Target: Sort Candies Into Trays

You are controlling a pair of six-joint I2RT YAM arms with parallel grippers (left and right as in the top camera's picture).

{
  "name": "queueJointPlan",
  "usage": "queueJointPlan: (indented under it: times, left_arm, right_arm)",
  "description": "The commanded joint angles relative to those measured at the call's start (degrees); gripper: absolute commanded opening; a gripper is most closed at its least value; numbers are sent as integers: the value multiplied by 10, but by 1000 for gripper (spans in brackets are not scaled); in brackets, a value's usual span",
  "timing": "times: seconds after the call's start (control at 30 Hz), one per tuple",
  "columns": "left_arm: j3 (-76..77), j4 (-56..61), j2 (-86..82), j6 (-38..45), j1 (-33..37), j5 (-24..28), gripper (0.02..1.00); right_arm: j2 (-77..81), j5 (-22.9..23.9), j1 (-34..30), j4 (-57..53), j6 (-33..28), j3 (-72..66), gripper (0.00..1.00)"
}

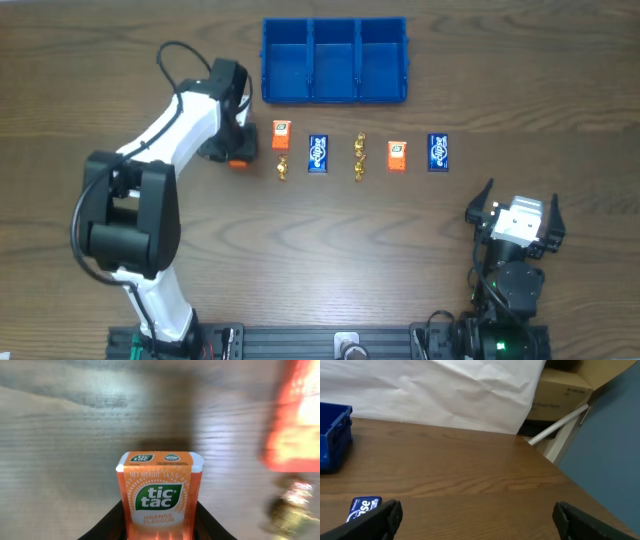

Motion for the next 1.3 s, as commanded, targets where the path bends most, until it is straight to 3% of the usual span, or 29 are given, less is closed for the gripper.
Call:
queueJointPlan:
  times: [0.03,0.2,0.53,0.93,1.3]
  left_arm:
    - [122,-58,-68,-68,-27,-32,248]
    - [301,-139,-58,-117,-68,-92,235]
    - [587,-212,108,-137,-100,-121,231]
    - [643,-163,250,-148,-97,-121,246]
    - [643,-160,265,-147,-88,-123,264]
  right_arm:
    - [-4,5,2,-3,-3,-2,998]
    - [-4,5,2,-3,-3,-2,998]
    - [-4,5,2,-3,-3,-2,998]
    - [-4,5,2,-3,-3,-2,998]
    - [-4,5,2,-3,-3,-2,998]
